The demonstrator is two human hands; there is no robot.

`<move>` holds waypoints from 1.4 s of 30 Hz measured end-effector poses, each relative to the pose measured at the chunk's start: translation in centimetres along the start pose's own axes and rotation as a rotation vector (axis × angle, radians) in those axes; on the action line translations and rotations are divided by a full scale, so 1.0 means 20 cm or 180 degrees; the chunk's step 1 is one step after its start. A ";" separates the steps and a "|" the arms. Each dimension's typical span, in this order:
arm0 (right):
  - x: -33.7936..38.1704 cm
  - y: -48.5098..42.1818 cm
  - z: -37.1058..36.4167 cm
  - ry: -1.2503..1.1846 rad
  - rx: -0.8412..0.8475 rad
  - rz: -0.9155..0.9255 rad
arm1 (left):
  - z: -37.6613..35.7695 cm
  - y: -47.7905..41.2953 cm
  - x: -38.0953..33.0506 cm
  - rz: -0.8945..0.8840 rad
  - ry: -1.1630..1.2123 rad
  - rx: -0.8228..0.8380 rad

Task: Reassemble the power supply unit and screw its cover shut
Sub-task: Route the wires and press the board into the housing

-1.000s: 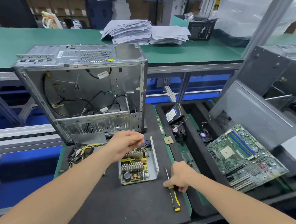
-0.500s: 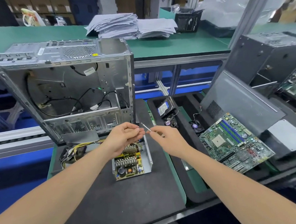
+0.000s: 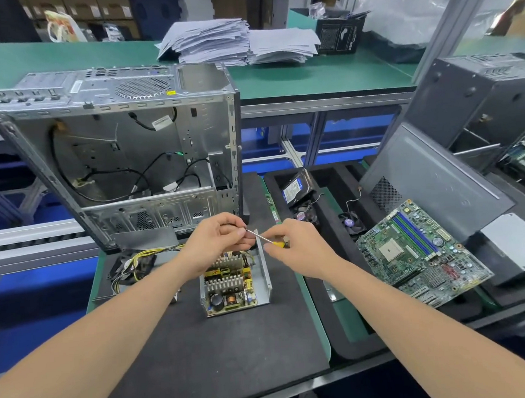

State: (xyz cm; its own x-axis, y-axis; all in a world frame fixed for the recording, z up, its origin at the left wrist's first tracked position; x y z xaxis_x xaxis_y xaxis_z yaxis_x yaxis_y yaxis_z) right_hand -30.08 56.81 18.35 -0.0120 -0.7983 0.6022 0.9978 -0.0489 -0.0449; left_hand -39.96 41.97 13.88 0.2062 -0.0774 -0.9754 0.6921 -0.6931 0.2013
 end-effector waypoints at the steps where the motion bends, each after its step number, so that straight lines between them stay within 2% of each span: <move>1: -0.02 0.00 -0.01 -0.0379 0.0038 -0.0131 | 0.00 0.00 -0.01 -0.0013 -0.0064 0.0053; 3: -0.07 0.01 -0.04 -0.1082 0.0151 -0.0445 | 0.01 0.01 -0.02 -0.0006 -0.0123 0.0163; 5: -0.09 0.02 -0.06 -0.1406 0.0135 -0.0557 | 0.01 0.01 -0.02 0.0029 -0.0123 0.0254; 12: -0.10 0.02 -0.11 -0.1771 -0.0090 -0.0664 | 0.07 0.01 0.06 0.0243 0.0296 0.0217; 14: -0.11 0.03 -0.12 -0.1760 -0.0114 -0.0695 | 0.13 0.01 0.04 0.0039 -0.0336 -0.0168; 16: -0.13 0.03 -0.14 -0.1648 -0.0145 -0.0715 | 0.22 0.03 -0.01 -0.0221 -0.1721 -0.0960; 17: -0.13 0.03 -0.15 -0.1471 -0.0153 -0.0694 | 0.24 0.04 -0.03 -0.0261 -0.2426 -0.1181; 19: -0.14 0.03 -0.19 -0.0999 -0.0046 -0.0649 | 0.26 0.04 0.00 -0.0075 -0.3294 -0.1115; 22: -0.16 0.04 -0.29 -0.0613 0.0268 -0.0600 | 0.28 0.05 0.06 0.0119 -0.3749 -0.0972; 28: -0.19 0.02 -0.29 -0.0551 0.0440 -0.0580 | 0.28 0.09 0.08 -0.0038 -0.3747 -0.1089; 36: -0.24 -0.09 -0.14 -0.0313 0.0311 -0.0539 | 0.25 0.11 0.11 -0.0286 -0.4047 -0.0802; 39: -0.23 -0.13 -0.12 -0.0052 0.0321 -0.0404 | 0.24 0.04 0.11 -0.0145 -0.3981 -0.0629; 42: -0.22 -0.13 -0.14 0.0122 0.0388 -0.0244 | 0.24 -0.09 0.12 0.0228 -0.3497 -0.0496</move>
State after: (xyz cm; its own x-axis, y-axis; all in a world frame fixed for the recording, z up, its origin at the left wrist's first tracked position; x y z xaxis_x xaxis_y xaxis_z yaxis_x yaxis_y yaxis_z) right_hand -32.77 58.69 13.63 -0.0886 -0.8174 0.5692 0.9944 -0.0392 0.0985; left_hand -44.07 39.60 10.75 -0.4223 -0.7599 -0.4942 0.7984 -0.5700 0.1943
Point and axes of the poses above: each hand's wrist, its own y-axis away from the middle knuckle, its own z-axis out of the back of the hand, x = y × z, the point moved 8 cm from there along -y, towards the middle knuckle, and after that the axes turned 4 degrees about z, right-handed, at the moved point
